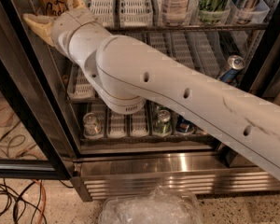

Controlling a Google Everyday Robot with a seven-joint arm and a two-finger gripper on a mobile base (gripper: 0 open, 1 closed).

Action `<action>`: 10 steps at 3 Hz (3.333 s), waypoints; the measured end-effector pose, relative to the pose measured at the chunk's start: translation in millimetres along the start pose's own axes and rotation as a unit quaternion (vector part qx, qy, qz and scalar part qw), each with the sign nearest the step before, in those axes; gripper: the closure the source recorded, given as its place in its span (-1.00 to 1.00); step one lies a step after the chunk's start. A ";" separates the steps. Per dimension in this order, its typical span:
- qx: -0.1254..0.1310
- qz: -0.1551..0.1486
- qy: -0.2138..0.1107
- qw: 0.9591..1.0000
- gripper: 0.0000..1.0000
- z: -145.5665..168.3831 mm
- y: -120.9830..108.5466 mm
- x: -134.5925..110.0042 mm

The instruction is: Pick orange can from top shelf of fridge

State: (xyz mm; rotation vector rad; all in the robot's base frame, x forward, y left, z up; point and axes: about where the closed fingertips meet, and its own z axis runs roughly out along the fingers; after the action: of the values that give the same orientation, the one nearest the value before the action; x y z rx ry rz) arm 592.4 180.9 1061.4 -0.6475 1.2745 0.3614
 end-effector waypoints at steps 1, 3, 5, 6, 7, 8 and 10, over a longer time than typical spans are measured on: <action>0.002 0.006 -0.001 1.000 -0.30 9.2 -1.4 3.4; 0.016 0.007 -0.009 1.000 -0.28 37.9 -15.9 5.3; 0.016 0.012 -0.013 1.000 0.25 41.3 -15.4 7.6; 0.016 0.012 -0.013 1.000 0.72 41.3 -15.4 7.6; 0.016 0.012 -0.013 1.000 1.00 41.3 -15.3 7.5; 0.016 0.016 -0.017 1.000 1.00 40.0 -13.7 6.7; 0.023 0.021 -0.029 0.999 1.00 35.5 -14.9 2.6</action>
Offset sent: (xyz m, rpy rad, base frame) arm 0.0234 -0.0025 -0.0018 0.0351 0.0047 -0.0349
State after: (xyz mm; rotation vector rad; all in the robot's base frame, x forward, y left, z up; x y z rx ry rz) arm 629.0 191.5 1067.9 -0.5680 1.2390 0.3825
